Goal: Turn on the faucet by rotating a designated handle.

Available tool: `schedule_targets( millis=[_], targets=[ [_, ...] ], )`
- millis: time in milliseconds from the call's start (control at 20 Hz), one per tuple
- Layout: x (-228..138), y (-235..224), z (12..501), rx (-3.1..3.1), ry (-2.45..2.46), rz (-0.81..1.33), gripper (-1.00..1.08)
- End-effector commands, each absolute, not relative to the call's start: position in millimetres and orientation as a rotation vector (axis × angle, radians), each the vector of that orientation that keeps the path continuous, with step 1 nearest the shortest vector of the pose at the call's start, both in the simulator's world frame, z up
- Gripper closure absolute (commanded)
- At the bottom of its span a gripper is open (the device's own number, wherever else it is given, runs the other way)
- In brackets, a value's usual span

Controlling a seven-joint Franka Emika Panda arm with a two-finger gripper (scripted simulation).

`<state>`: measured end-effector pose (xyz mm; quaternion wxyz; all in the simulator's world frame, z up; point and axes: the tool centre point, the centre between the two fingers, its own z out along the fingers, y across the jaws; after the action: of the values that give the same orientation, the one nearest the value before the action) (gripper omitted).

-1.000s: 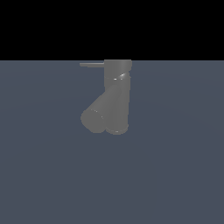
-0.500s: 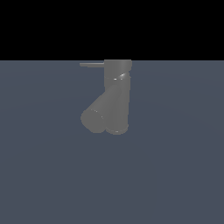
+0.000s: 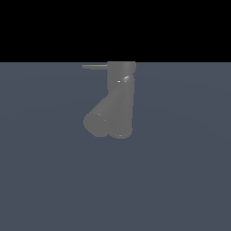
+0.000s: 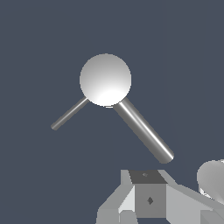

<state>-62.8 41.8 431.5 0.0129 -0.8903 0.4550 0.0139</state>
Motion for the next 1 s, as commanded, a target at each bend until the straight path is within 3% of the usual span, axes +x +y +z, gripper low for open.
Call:
schedule_targets(
  millis=[0, 950],
  targets=[
    [-49.7, 44.7, 423.5, -2.729, 1.504, 0.044, 1.08],
    [40.0, 68.2, 346.0, -2.322, 2.098, 0.032, 1.08]
  ],
)
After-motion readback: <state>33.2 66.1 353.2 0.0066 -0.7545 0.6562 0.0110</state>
